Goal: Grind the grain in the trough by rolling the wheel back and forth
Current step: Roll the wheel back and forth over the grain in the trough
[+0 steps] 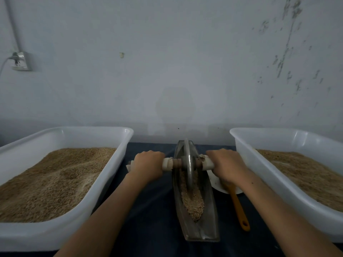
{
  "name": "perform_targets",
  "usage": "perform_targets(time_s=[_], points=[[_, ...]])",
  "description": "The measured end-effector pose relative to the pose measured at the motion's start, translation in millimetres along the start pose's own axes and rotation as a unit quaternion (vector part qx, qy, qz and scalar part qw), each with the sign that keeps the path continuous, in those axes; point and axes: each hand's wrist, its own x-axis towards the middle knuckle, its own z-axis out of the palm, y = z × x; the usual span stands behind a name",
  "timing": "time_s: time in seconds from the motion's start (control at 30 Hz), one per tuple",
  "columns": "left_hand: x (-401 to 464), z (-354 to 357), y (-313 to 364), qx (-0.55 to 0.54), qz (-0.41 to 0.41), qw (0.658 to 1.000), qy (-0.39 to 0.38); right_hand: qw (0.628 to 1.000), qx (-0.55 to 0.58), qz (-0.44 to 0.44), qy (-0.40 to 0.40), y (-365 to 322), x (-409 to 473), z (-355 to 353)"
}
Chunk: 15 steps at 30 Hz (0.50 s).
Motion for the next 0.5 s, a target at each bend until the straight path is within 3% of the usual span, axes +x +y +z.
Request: perform_targets(time_s=[0.17, 0.27, 0.4, 0.5], points=[[-1, -12, -2, -0.037, -0.002, 0.984, -0.173, 0.984, -0.004, -0.007, -0.175, 0, 1, -17], [-3, -15, -3, -0.060, 0.007, 0.972, -0.229, 0.976, 0.005, -0.002, -0.218, -1, 1, -21], [-2, -14, -2, -0.059, -0.001, 0.977, -0.207, 0.982, -0.011, -0.006, -0.190, -2, 1, -20], [-2, -9, -1, -0.028, -0.004, 0.992, -0.123, 0.993, -0.018, -0.007, -0.113, -3, 0, -13]])
